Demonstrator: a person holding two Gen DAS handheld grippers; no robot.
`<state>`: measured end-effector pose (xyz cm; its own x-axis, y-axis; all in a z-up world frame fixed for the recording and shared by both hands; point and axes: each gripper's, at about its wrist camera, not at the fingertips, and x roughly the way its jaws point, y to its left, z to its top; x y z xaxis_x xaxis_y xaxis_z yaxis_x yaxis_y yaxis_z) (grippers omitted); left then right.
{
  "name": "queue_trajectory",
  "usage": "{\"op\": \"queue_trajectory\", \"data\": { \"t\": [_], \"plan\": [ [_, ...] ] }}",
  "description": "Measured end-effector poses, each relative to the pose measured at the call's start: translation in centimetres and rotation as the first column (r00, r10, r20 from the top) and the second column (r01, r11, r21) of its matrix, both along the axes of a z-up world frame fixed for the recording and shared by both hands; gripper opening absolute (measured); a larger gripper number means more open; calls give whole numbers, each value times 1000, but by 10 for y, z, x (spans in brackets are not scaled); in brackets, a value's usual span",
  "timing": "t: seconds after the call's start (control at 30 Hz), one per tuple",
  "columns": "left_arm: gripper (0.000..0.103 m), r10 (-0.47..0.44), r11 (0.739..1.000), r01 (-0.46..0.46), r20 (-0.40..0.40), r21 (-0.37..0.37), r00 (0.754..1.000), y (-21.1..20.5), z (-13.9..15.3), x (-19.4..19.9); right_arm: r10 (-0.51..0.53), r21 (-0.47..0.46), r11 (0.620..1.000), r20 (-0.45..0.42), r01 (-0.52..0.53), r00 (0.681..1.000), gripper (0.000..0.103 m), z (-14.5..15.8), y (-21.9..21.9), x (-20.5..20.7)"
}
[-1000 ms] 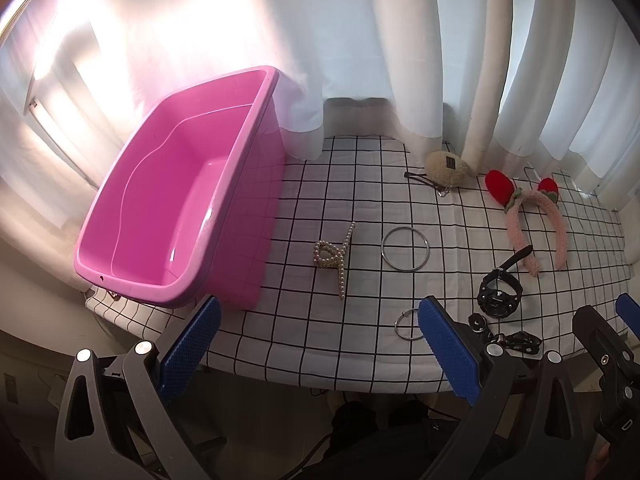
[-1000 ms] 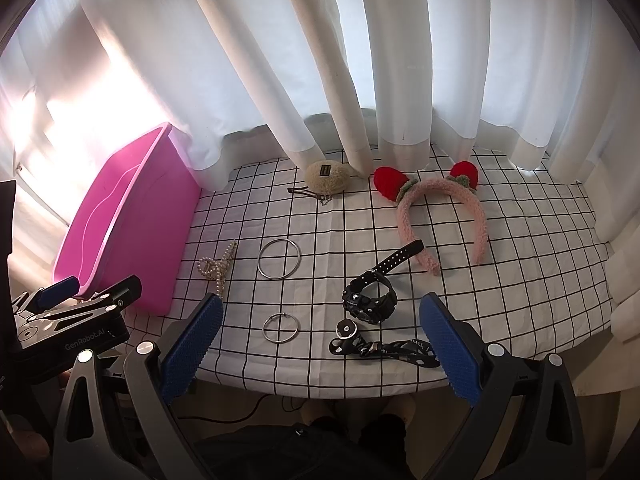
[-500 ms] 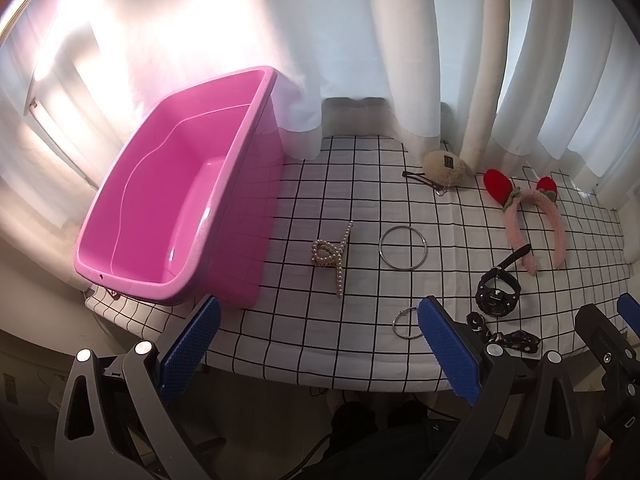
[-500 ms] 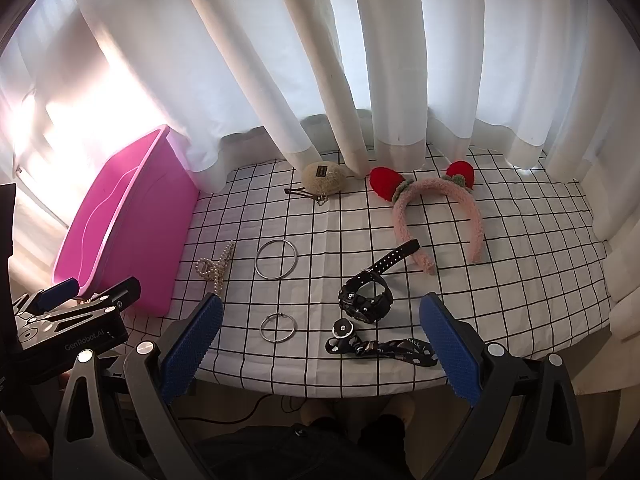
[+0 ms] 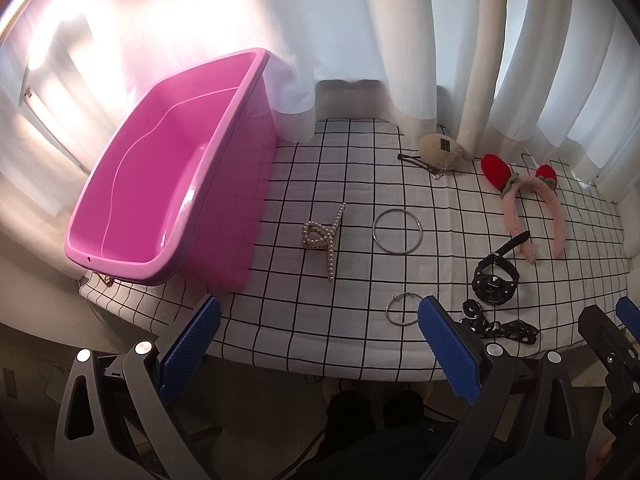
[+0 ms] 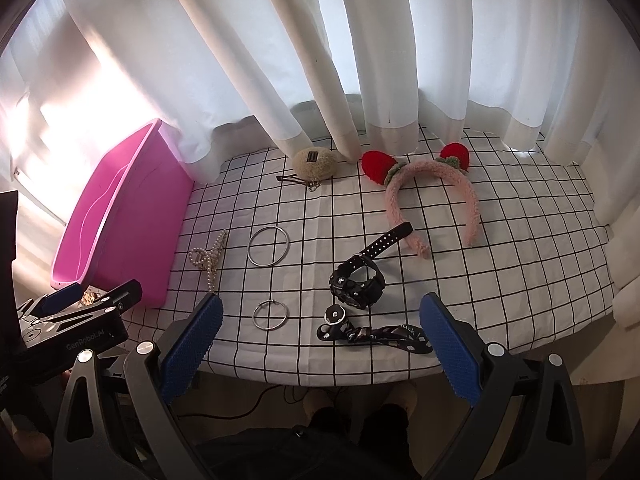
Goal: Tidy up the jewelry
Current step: 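Grasp the silver bangle with the left tool while the right tool grasps the black lanyard strap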
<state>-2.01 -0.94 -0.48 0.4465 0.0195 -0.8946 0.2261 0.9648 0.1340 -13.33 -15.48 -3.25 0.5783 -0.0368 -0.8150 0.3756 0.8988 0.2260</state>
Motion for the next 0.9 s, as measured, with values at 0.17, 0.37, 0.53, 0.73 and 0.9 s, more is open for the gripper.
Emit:
{"op": "queue_trajectory", "data": {
  "t": [0.17, 0.37, 0.53, 0.73, 0.9],
  "plan": [
    [97, -16, 1000, 16, -37, -11, 999, -2, -25, -2, 2, 36, 999, -40, -1, 999, 94, -22, -11, -6],
    [97, -17, 999, 12, -117, -48, 993, 2, -76, -2, -17, 79, 996, -127, 27, 992, 94, -68, -35, -18],
    [97, -61, 997, 54, -137, -53, 989, -8, -114, -4, 26, 54, 998, -181, -16, 983, 94, -105, -43, -20],
    [97, -63, 993, 43, -182, -111, 981, -16, -153, 0, 116, 22, 993, -215, -114, 970, 94, -149, -45, -10],
    [97, -51, 993, 31, -178, -114, 983, -26, -172, 5, 172, 4, 984, -221, -176, 960, 94, -175, -46, -4]
  ]
}}
